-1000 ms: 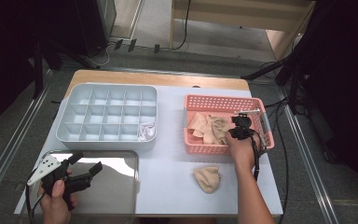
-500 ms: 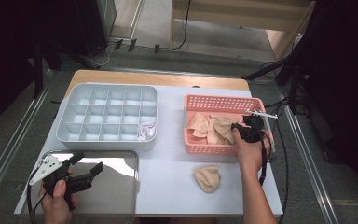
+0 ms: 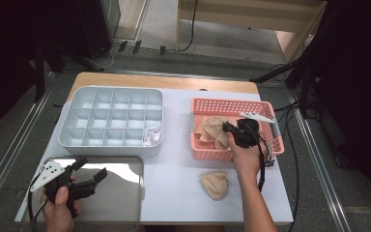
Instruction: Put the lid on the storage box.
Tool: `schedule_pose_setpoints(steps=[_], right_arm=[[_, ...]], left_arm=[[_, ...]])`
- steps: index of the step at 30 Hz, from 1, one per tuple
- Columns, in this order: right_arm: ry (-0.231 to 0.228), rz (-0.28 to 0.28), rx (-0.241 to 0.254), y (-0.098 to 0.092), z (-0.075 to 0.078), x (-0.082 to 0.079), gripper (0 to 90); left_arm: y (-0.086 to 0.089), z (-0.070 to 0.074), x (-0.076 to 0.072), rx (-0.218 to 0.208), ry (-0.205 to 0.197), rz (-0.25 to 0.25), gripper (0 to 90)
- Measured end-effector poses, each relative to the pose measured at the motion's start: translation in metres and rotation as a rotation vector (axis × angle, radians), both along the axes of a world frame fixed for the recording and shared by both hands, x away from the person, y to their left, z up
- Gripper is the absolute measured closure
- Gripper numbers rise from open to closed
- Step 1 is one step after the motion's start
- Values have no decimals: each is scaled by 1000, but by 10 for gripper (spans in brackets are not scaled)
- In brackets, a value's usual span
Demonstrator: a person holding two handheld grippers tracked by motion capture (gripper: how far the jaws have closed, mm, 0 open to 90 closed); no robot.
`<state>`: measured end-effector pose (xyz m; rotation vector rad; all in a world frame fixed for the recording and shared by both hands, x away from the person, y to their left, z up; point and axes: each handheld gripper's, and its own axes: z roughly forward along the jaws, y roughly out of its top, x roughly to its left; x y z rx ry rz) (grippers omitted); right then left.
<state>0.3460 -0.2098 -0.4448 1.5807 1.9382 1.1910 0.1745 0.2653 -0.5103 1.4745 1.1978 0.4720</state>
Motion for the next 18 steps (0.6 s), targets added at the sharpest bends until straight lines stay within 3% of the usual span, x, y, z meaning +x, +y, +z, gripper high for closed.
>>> schedule_pose_setpoints(steps=[3,6,18], right_arm=[[-41,-4,2,0,-1,-4,879],[-90,-8,38,-3,-2,-9,882],[-172,9,95,-11,19,-33,883]], left_arm=[[0,0,0,0,-1,2,86],[0,0,0,-1,-1,1,86],[-4,-1,0,12,-2,-10,86]])
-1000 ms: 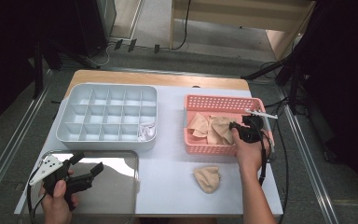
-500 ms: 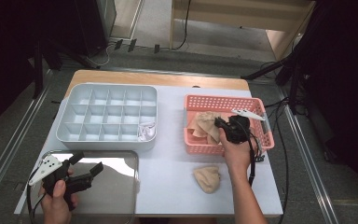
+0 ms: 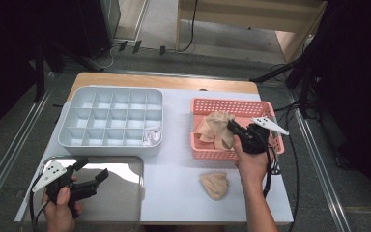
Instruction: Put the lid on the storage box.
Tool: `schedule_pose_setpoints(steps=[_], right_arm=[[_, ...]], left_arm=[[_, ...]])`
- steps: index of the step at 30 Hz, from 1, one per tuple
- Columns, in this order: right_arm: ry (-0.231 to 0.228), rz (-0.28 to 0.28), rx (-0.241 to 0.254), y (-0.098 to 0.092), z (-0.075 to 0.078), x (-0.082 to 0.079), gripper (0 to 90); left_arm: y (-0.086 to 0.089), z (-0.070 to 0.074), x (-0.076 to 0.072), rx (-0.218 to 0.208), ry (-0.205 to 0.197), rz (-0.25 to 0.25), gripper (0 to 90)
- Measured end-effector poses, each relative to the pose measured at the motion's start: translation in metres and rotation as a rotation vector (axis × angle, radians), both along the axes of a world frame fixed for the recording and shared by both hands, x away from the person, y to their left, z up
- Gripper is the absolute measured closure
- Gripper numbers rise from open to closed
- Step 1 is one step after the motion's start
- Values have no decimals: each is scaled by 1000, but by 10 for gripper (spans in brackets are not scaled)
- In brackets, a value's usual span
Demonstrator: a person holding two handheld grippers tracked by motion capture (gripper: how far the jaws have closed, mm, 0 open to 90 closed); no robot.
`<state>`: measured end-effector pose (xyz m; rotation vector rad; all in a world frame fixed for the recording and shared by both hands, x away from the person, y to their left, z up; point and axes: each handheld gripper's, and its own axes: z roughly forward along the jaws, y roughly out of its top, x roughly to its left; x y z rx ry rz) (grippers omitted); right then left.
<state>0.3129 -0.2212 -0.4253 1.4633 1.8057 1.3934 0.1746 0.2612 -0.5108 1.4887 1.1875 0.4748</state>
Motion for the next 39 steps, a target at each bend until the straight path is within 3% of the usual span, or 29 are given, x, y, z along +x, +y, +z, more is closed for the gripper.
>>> schedule_pose_setpoints(steps=[8,18,28,39], right_arm=[[-30,45,25,4,5,-32,884],[-35,127,43,19,-4,-66,884],[-12,212,33,45,-31,-92,884],[85,289,62,63,-68,-109,883]], left_arm=[[-4,0,-1,3,-1,-4,86],[-9,1,-2,9,-6,-15,86],[-13,2,-3,13,-10,-29,86],[-18,2,-5,13,-12,-43,86]])
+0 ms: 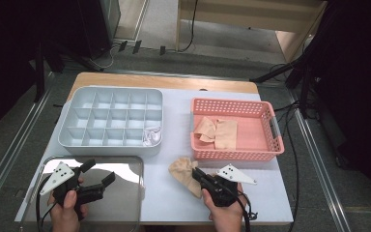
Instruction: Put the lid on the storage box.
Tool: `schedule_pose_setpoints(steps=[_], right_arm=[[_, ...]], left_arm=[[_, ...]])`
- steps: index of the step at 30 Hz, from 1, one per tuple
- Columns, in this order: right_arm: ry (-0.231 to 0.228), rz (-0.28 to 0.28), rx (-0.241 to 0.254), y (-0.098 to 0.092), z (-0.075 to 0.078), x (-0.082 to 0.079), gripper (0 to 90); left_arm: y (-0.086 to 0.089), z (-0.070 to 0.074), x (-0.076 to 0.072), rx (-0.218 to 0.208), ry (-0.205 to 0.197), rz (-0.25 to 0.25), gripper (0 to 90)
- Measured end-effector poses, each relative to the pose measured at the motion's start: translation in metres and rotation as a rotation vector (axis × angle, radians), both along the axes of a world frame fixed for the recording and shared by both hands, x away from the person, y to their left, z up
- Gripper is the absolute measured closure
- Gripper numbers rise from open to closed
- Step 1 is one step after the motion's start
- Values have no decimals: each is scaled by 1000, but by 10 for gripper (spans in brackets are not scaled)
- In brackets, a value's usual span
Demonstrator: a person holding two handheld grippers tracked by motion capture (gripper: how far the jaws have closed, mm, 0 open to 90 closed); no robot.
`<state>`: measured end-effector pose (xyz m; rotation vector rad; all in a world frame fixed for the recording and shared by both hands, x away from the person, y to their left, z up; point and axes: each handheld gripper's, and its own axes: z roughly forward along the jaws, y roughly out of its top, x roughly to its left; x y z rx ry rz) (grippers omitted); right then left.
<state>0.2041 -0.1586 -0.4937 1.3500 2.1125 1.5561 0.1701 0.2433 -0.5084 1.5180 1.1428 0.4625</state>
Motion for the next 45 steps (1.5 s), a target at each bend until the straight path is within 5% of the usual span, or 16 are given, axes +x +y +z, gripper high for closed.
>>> schedule_pose_setpoints(steps=[7,9,11,16,20,27,31,35,38,42,45], right_arm=[[69,61,-21,7,-21,-3,877],[75,66,-38,7,-22,-2,758],[58,44,-16,1,-20,-2,640],[-3,-59,16,-30,-7,-6,602],[-41,-157,-65,-49,-8,-11,537],[3,-182,-226,-45,-34,-13,445],[-71,-209,-405,-30,-39,-14,538],[-76,-234,-440,-26,-38,-15,725],[-73,-235,-413,-30,-35,-12,823],[-66,-267,-321,-54,-22,-7,839],[-102,-311,-300,-80,-10,-10,839]], left_arm=[[-3,0,0,3,0,-8,86],[-3,0,0,4,1,-7,86],[-3,0,-1,4,0,-7,86],[-2,-1,0,3,2,-8,86],[-4,-1,0,6,0,-13,86],[-9,-2,-1,16,4,-20,86],[-15,-3,-1,26,11,-30,86],[-20,-4,-2,25,13,-39,86],[-23,-3,-2,23,15,-45,86],[-25,-2,-2,11,16,-46,86],[-28,-1,-1,11,13,-47,86]])
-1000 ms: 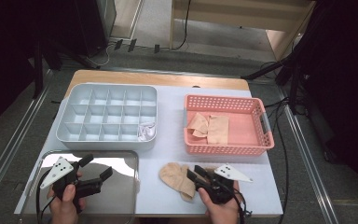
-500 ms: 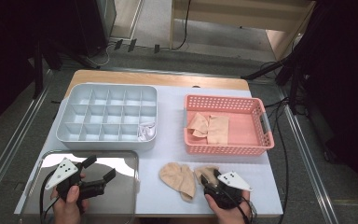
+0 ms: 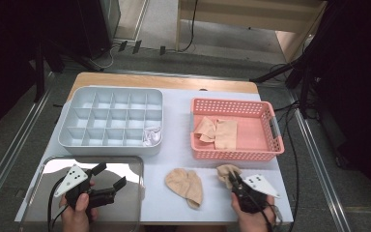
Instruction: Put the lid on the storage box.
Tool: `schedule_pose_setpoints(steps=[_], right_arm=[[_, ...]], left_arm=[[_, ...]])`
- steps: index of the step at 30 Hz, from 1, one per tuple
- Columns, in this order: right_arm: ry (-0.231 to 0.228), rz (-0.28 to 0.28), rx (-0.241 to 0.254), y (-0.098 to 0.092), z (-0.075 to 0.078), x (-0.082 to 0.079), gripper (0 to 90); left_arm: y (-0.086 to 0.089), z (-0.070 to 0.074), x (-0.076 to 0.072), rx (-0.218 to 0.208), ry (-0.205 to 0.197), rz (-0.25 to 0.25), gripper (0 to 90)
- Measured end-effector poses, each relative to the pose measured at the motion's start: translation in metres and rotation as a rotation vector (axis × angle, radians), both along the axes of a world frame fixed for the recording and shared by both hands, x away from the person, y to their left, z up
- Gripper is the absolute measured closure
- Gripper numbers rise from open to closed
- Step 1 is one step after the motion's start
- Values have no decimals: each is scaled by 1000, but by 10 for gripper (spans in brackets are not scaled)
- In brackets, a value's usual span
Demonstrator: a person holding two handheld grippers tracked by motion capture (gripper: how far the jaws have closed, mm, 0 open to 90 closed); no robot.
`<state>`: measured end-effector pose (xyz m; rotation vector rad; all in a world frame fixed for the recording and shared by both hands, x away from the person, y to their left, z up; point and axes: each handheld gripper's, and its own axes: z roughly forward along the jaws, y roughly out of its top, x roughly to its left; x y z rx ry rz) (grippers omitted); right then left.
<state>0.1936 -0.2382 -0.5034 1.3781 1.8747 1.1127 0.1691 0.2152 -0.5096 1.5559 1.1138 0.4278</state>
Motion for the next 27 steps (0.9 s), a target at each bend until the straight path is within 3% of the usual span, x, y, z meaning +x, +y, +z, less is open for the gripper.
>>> schedule_pose_setpoints(steps=[4,6,9,12,13,15,17,23,25,27], right_arm=[[-14,-63,30,-36,6,-4,839],[-2,-105,16,-50,4,-2,839],[35,-126,44,-62,-4,3,839],[96,-68,53,-58,-15,8,813],[108,-68,57,-56,-17,9,763],[84,-90,54,-54,-17,8,580],[53,-113,51,-52,-12,3,485],[-66,-100,88,-31,15,-21,509],[-70,-50,92,-14,18,-27,531],[-38,14,129,3,15,-30,545]], left_arm=[[-10,3,1,5,-6,-18,86],[-16,5,2,11,-10,-31,86],[-25,6,4,6,-12,-44,86],[-33,6,7,-3,-6,-48,86],[-35,6,8,-8,-3,-48,86],[-40,7,11,-5,4,-54,86],[-45,8,13,3,0,-59,86],[-51,9,10,6,-3,-74,86],[-52,9,7,7,-4,-80,86],[-51,7,4,-3,2,-83,86]])
